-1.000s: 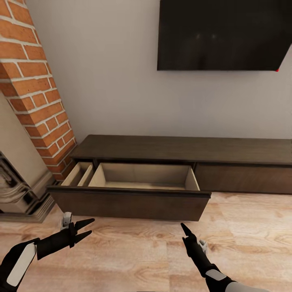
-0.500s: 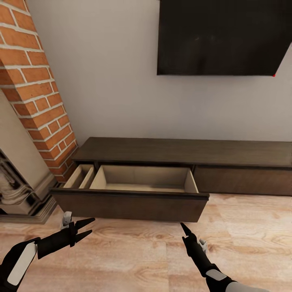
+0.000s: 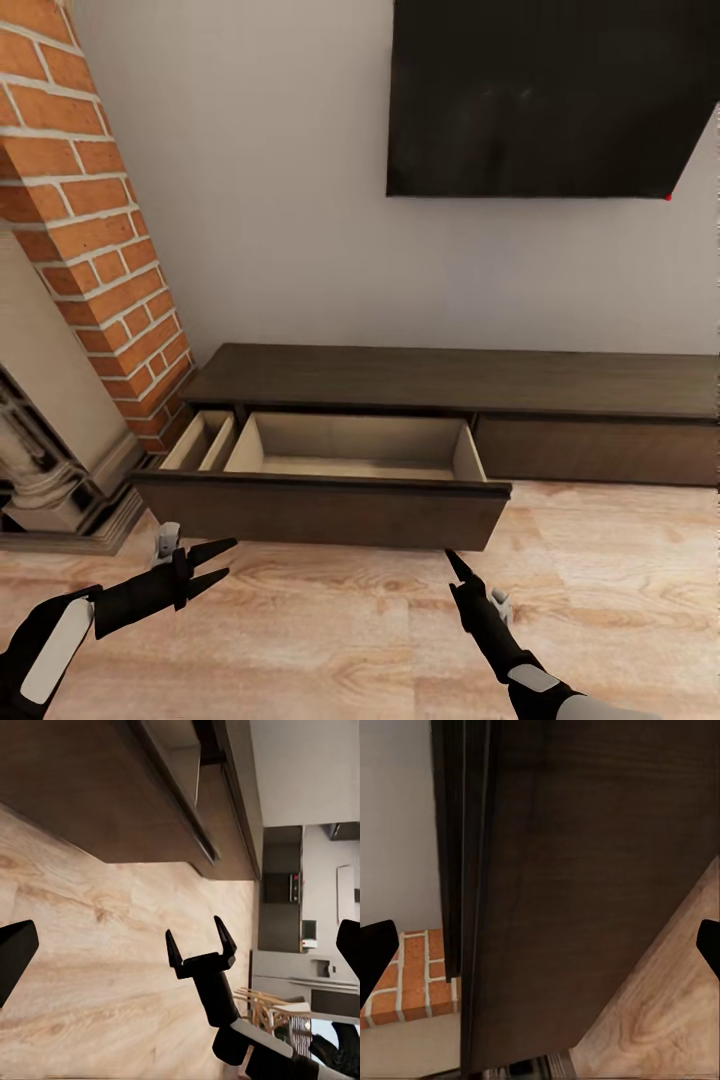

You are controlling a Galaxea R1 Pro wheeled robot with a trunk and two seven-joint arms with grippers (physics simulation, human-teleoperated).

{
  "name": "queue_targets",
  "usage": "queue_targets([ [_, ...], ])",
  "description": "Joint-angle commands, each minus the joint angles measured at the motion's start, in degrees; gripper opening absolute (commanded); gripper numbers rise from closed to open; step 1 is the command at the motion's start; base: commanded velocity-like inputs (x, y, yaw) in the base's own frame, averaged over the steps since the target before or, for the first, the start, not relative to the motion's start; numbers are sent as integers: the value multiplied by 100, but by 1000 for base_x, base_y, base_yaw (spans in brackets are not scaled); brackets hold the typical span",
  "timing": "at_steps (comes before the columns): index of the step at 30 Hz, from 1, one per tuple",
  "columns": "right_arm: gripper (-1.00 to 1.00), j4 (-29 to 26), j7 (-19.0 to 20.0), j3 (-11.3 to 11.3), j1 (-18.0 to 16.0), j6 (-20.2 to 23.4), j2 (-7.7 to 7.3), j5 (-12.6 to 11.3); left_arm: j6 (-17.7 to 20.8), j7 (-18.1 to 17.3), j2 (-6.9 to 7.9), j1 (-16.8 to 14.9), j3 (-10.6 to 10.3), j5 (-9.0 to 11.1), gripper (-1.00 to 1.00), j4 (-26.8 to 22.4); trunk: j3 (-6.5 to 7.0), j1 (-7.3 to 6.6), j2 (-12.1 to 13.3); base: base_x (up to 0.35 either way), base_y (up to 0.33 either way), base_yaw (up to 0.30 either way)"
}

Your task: Place each of the two pumpkins and all three candles from the living room inside a cabinet in the living room (use any cabinet), then make sure every cabinet is closed, and position the cauldron so it is next to a table in the living room.

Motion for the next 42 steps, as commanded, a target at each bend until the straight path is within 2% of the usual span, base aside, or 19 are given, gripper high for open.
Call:
queue_targets([
  [1,100,21,36,47,-7,27,1,-60,20,-26,-2,-3,5,-17,100,0,14,-26,39,-273,0,0],
  [8,100,24,39,47,-9,24,2,-60,20,-27,0,-3,-68,-17,100,-1,137,-180,320,-318,0,-11],
  [17,100,24,39,47,-10,24,7,-60,20,-24,-6,-3,-80,-17,100,-1,249,-377,681,-281,0,-176],
  [42,100,33,-14,42,-9,-4,-7,-60,20,-8,-21,-3,-83,-52,100,-1,543,-927,1684,-10,0,-213],
])
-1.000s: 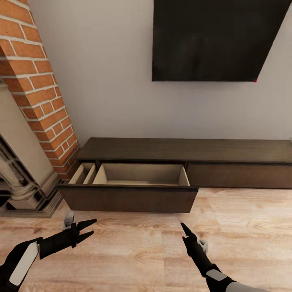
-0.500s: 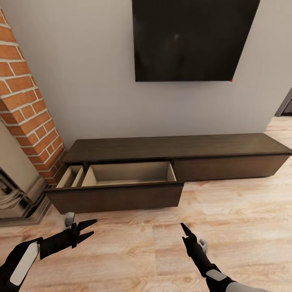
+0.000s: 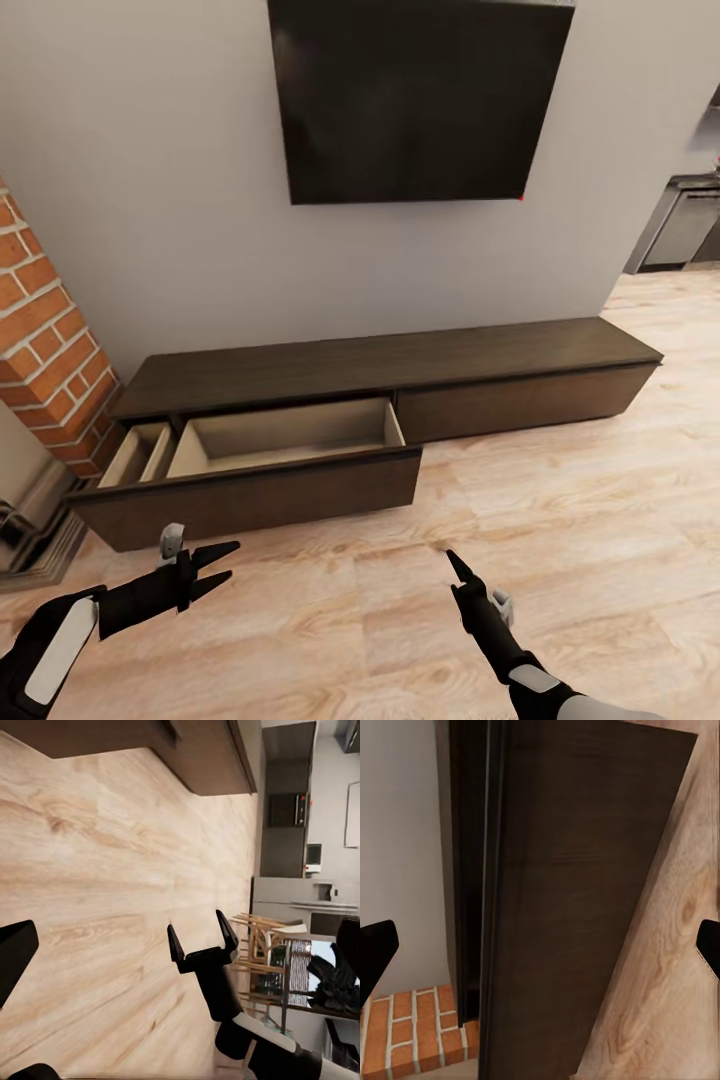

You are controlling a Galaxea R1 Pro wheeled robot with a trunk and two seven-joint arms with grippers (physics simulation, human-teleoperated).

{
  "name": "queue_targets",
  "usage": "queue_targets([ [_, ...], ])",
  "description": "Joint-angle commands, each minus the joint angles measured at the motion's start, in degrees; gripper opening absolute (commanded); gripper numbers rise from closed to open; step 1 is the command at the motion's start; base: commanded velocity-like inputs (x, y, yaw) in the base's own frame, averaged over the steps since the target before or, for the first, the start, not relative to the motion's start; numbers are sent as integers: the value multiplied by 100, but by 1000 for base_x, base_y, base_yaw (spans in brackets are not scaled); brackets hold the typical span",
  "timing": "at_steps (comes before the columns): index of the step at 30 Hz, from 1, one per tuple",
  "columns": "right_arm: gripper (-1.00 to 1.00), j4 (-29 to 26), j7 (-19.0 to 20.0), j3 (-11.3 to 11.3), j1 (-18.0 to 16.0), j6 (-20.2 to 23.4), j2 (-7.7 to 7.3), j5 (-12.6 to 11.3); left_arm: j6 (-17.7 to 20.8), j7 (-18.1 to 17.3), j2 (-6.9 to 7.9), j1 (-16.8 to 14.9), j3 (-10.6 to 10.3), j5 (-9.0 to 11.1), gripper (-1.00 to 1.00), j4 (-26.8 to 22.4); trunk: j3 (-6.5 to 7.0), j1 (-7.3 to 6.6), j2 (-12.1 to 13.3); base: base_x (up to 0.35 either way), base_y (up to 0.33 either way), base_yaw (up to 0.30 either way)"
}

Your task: Place each of the two pumpkins and all three candles from the living room inside a cabinet in the living room (use any cabinet), then make sure every cabinet is closed, and position the cauldron so it is next to a table in the living room.

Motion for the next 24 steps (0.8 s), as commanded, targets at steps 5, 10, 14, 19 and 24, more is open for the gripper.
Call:
queue_targets([
  [5,100,23,20,48,-11,25,2,-60,20,-23,5,-1,7,-18,100,-1,58,-111,200,0,0,-239],
  [10,100,23,14,51,-11,19,1,-54,20,-23,5,-1,7,-22,100,-1,122,-221,400,0,0,-243],
  [14,100,23,10,52,-10,18,1,-52,20,-20,5,-1,7,-24,100,-1,172,-309,561,0,0,-243],
  [19,100,23,7,52,-10,-68,7,-51,20,-15,5,-1,7,-24,100,-1,238,-419,761,0,0,-247],
  [24,100,23,3,52,-9,-174,15,-51,20,-14,5,-1,7,-24,100,-1,304,-528,962,0,0,-249],
])
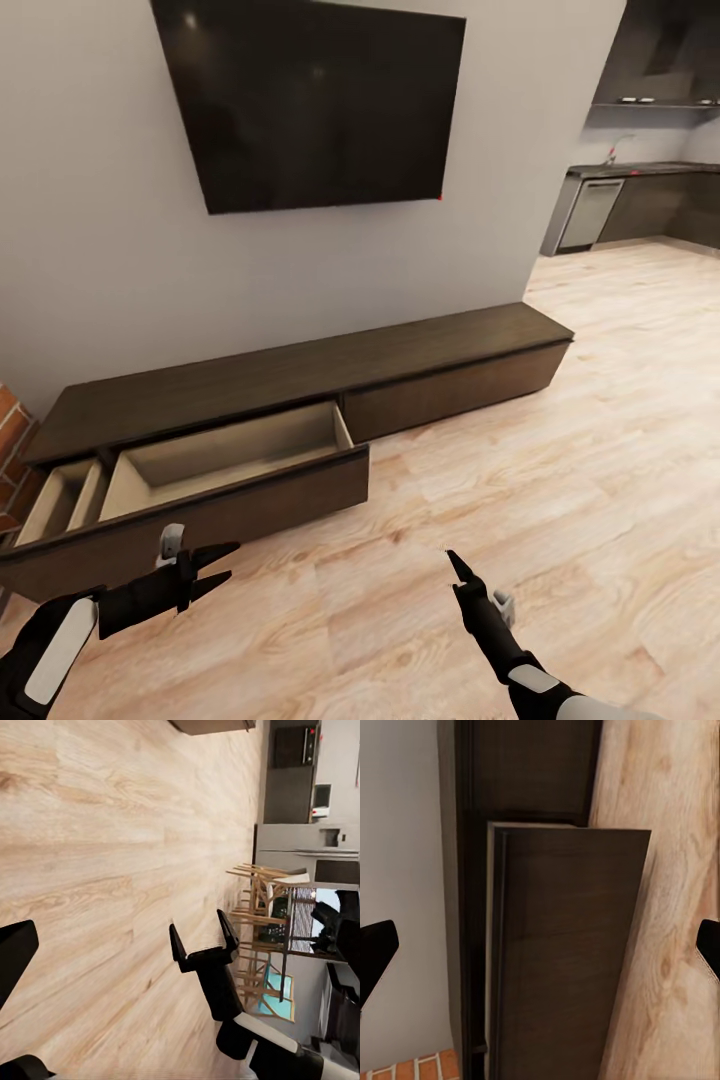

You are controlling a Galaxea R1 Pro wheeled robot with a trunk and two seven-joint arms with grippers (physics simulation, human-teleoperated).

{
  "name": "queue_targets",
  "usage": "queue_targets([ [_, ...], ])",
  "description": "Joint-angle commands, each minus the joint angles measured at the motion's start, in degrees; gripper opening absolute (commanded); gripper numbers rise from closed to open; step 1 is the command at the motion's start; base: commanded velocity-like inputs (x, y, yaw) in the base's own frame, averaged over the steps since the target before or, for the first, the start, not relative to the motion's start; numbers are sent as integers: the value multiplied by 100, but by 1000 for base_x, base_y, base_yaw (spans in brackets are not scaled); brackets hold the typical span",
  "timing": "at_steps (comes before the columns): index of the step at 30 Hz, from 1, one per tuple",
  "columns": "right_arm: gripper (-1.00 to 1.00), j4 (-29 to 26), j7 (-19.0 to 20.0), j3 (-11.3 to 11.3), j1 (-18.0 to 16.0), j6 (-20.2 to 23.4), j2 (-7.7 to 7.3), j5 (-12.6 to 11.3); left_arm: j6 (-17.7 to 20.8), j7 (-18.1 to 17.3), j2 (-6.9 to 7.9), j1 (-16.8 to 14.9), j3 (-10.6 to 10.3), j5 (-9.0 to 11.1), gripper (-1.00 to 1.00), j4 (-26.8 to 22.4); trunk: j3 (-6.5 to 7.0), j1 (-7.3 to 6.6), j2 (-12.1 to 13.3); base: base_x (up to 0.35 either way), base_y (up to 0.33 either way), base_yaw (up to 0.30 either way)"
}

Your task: Place each of the two pumpkins and all three candles from the living room inside a cabinet in the living room (use any cabinet), then make sure every cabinet is closed, and position the cauldron so it is next to a table in the living room.

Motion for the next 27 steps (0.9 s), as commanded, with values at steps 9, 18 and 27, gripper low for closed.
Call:
queue_targets([
  [9,100,23,31,50,-9,-3,5,-50,20,-24,0,-4,7,-14,100,-1,116,-199,360,0,0,-250],
  [18,100,23,31,48,-11,-3,1,-33,20,-24,-6,-9,7,-23,100,-1,236,-397,721,0,0,-250],
  [27,100,23,31,50,-10,-3,5,-32,20,-16,-8,-9,7,-23,100,-1,356,-594,1082,0,0,-251],
])
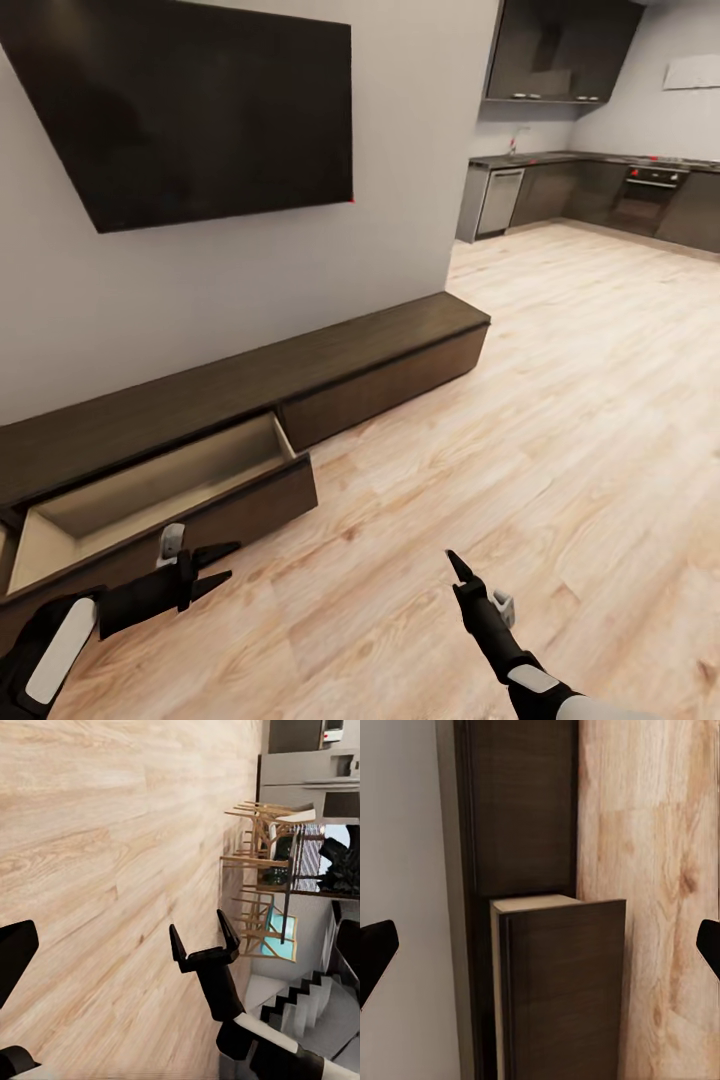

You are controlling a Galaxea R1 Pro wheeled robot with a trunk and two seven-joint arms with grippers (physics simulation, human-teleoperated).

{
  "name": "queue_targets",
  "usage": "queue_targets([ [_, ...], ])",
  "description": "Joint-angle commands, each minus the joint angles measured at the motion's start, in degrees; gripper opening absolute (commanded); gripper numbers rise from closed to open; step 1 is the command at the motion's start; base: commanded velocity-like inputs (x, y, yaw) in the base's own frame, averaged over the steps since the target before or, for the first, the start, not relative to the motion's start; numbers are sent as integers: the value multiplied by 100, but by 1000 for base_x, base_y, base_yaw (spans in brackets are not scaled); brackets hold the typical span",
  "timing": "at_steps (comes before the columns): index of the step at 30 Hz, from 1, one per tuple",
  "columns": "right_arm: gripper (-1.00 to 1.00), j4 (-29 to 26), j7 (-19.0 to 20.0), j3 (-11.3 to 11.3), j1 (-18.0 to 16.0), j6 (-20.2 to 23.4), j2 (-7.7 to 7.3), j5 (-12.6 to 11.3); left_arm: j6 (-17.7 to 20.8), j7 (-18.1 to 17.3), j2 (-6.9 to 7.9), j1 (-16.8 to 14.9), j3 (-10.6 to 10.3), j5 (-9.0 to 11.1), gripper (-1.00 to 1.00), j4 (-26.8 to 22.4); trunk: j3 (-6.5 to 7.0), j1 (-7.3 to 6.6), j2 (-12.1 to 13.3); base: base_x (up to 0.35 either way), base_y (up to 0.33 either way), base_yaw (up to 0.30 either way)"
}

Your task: Place each of the two pumpkins and all three candles from the living room inside a cabinet in the living room (use any cabinet), then make sure every cabinet is closed, and position the cauldron so it is next to a table in the living room.

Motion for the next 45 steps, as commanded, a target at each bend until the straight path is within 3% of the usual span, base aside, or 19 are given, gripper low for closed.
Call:
queue_targets([
  [1,100,23,34,47,-11,7,3,-49,20,-24,0,0,7,-14,100,-1,9,-23,39,0,0,-252],
  [45,100,23,25,48,-10,7,10,-49,20,-23,-9,-2,-2,-14,100,-1,651,-989,1804,0,0,-263],
])
